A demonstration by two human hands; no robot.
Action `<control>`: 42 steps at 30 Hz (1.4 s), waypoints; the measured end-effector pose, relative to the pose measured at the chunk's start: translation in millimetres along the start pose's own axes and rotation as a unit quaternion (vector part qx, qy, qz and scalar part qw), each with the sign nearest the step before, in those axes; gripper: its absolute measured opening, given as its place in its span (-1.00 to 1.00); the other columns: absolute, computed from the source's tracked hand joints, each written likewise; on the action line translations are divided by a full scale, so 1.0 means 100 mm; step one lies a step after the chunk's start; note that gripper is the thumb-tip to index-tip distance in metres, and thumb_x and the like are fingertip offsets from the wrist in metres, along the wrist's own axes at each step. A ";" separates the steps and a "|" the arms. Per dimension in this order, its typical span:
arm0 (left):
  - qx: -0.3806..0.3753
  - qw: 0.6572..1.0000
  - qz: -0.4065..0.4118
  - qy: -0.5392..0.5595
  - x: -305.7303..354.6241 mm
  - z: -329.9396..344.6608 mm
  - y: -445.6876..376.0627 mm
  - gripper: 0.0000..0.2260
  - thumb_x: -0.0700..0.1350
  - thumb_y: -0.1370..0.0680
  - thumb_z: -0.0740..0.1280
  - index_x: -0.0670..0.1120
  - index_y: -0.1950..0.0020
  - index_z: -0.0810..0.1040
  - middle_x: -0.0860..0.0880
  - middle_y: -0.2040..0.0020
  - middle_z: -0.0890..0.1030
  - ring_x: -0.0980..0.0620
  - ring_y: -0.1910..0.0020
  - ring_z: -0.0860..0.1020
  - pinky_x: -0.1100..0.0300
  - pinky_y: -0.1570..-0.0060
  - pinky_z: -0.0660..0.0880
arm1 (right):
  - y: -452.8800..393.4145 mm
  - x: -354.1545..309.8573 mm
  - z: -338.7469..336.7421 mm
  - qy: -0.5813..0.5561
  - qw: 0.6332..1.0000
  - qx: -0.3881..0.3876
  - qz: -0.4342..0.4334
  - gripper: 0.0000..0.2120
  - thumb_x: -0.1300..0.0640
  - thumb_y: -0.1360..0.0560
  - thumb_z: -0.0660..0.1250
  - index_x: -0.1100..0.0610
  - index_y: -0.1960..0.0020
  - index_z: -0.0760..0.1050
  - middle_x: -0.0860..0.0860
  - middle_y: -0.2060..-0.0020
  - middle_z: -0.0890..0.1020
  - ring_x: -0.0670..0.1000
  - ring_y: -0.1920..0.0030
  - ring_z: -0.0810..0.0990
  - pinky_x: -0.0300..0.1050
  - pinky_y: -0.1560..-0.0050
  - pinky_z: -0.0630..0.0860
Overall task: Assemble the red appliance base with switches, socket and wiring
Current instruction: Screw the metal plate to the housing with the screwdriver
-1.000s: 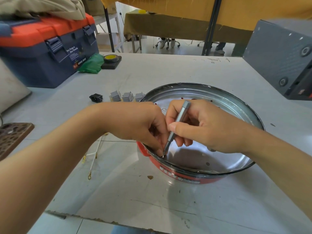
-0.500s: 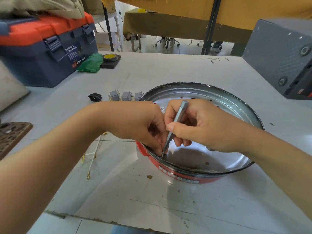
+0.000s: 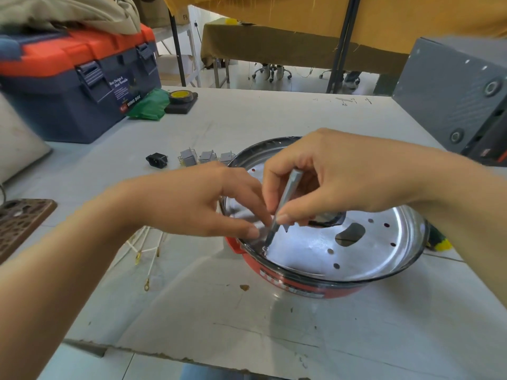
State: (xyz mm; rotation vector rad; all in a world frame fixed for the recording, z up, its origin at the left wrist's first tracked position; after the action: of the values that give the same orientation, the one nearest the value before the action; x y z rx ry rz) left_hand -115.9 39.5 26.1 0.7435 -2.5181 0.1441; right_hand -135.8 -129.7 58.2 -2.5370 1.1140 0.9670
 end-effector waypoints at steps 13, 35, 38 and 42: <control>-0.030 0.997 0.027 -0.071 -0.05 0.17 0.05 -0.68 -0.06 -0.57 0.11 0.03 -0.24 0.55 0.29 -0.34 0.41 0.38 -0.38 0.21 0.08 -0.48 -0.04 | -0.08 -0.09 0.01 0.128 0.990 -0.002 0.053 -0.73 -0.01 -0.48 0.36 0.04 0.36 0.47 -0.05 0.56 0.60 -0.17 0.56 0.52 -0.44 0.38 0.42; -0.008 0.997 0.032 -0.067 -0.02 0.21 0.04 -0.77 -0.07 -0.58 0.12 -0.04 0.06 0.57 0.29 0.00 0.52 0.22 -0.15 0.44 0.27 -0.42 0.01 | -0.11 -0.18 0.05 0.214 0.976 -0.011 0.045 -0.75 -0.07 -0.47 0.36 0.05 0.29 0.51 -0.08 0.50 0.61 -0.21 0.44 0.54 -0.42 0.29 0.41; 0.018 0.997 0.029 -0.066 0.01 0.20 0.05 -0.78 -0.05 -0.56 0.14 0.13 0.21 0.51 0.28 0.10 0.53 0.28 -0.07 0.43 0.58 -0.21 0.01 | -0.11 -0.21 0.04 0.209 0.976 -0.040 0.045 -0.92 0.04 -0.44 0.41 -0.01 0.18 0.53 -0.11 0.36 0.63 -0.18 0.33 0.57 -0.36 0.23 0.45; 0.006 0.997 0.036 -0.062 0.00 0.20 0.05 -0.77 -0.07 -0.56 0.13 0.00 0.18 0.55 0.25 0.08 0.53 0.26 -0.06 0.44 0.51 -0.26 0.01 | -0.12 -0.22 0.04 0.203 0.977 -0.025 0.054 -0.78 0.01 -0.47 0.38 0.09 0.30 0.52 -0.05 0.51 0.61 -0.18 0.48 0.55 -0.38 0.37 0.44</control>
State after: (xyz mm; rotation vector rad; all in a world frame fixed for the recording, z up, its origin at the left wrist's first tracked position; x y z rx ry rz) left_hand -127.3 38.7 8.7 0.6873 -2.6653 0.1420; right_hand -139.9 -106.7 68.5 -2.8212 1.3580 0.5102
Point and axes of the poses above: each hand's wrist, its own y-axis away from the middle knuckle, its own z-axis out of the palm, x = y × z, the point moved 2 cm from there along -y, towards the middle knuckle
